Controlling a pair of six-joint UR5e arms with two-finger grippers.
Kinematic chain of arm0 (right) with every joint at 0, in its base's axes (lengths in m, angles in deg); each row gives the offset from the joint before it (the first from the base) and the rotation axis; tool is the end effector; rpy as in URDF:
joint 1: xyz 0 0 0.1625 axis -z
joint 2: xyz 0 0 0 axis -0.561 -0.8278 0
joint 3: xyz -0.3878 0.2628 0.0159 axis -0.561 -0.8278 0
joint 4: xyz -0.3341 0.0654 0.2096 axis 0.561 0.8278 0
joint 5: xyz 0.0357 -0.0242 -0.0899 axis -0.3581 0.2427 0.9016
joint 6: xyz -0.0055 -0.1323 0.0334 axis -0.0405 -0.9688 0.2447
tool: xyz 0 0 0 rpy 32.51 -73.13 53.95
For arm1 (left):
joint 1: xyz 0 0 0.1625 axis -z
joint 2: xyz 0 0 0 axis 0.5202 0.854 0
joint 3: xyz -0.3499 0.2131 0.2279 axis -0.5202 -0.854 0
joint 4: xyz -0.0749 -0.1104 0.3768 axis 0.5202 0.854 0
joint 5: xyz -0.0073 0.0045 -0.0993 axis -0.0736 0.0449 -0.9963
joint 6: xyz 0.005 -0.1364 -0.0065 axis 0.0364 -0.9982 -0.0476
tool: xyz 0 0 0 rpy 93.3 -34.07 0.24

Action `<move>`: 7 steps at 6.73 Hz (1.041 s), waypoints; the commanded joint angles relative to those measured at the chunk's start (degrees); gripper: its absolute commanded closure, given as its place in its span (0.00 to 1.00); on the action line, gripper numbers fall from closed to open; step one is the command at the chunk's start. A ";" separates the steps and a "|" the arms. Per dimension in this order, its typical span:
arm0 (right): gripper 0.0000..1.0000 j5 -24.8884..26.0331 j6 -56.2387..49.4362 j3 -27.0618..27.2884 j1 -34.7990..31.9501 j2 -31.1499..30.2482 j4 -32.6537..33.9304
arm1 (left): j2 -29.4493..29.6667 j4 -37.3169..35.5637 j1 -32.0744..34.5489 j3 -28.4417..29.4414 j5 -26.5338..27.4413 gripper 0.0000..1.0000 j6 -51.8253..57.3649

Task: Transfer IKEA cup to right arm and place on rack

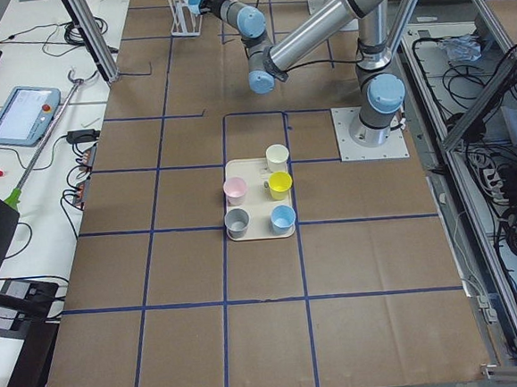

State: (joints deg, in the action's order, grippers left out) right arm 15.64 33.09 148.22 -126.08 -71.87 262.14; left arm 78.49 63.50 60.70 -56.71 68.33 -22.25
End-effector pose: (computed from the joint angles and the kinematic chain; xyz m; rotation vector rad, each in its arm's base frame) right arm 0.2392 -0.5328 0.4160 0.9490 1.5894 -0.3804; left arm -0.2640 -0.5140 0.4067 -0.9608 -1.8155 1.3848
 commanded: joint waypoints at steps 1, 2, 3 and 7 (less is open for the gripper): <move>0.00 0.80 0.04 -1.92 -1.64 2.00 -0.30 | 0.00 -0.01 -0.03 0.00 0.00 0.99 0.00; 0.00 1.58 0.04 -2.37 -1.82 2.18 -0.47 | 0.00 -0.01 -0.03 0.00 0.00 0.99 0.00; 0.00 1.59 0.04 -2.81 -2.25 2.27 -0.73 | 0.00 -0.01 -0.03 0.00 0.00 0.99 0.00; 0.01 2.82 0.13 -5.79 -3.75 3.85 -2.32 | 0.00 -0.01 0.06 0.00 0.00 0.99 -0.09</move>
State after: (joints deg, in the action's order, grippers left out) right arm 18.11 33.21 143.02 -129.56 -68.27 259.95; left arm 78.49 63.49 60.73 -56.71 68.34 -22.27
